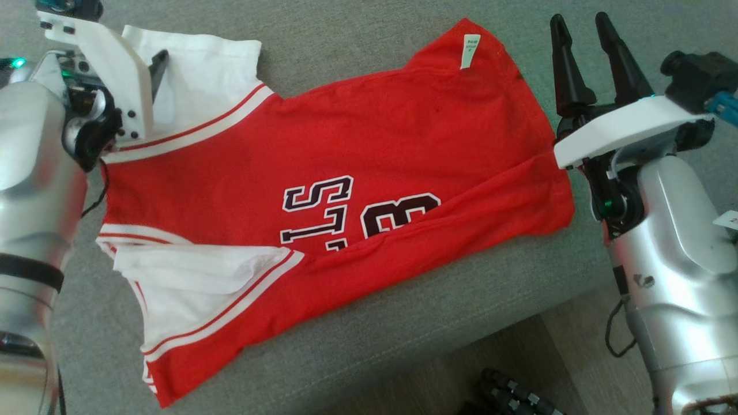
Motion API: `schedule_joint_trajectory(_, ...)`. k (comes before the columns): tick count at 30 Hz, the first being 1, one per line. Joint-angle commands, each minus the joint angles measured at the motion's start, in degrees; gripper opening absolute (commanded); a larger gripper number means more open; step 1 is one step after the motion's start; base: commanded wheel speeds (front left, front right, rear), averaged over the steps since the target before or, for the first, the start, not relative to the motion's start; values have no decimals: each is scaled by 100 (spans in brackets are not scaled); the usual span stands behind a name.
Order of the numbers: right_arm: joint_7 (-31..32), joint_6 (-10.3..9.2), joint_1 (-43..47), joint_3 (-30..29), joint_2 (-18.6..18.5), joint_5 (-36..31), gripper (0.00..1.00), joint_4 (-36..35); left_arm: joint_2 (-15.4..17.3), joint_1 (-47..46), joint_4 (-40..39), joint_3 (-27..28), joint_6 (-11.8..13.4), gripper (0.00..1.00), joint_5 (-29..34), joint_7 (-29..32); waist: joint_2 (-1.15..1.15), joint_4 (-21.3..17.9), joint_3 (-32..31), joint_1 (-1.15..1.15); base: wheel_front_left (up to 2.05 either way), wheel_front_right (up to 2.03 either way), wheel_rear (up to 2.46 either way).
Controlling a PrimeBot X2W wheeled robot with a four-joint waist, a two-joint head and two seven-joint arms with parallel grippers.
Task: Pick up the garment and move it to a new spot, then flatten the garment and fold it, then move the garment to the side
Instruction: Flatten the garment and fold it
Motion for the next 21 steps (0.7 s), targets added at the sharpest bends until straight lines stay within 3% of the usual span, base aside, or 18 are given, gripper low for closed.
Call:
schedule_joint_trajectory(1,-63,-4,-168,58,38,55,100,-132,268,-373,-113,70,1,100,-90,40,0,-4,5,0,0,0,0)
schedule_joint_trajectory(15,-143,-4,-288,149,48,93,100,35,294,-652,380,-207,0,100,-340,42,0,-38,48,0,0,0,0)
schedule_joint_trajectory(16,-147,-4,-294,154,43,100,100,53,265,-656,394,-236,0,80,-388,72,0,-39,51,0,0,0,0)
schedule_joint_trajectory(18,-151,-4,-309,145,31,119,100,95,213,-665,381,-296,0,0,-506,117,0,-31,63,0,0,0,0)
schedule_joint_trajectory(21,-143,-4,-316,91,-11,126,100,169,166,-718,354,-318,0,0,-660,46,0,35,79,0,0,0,0)
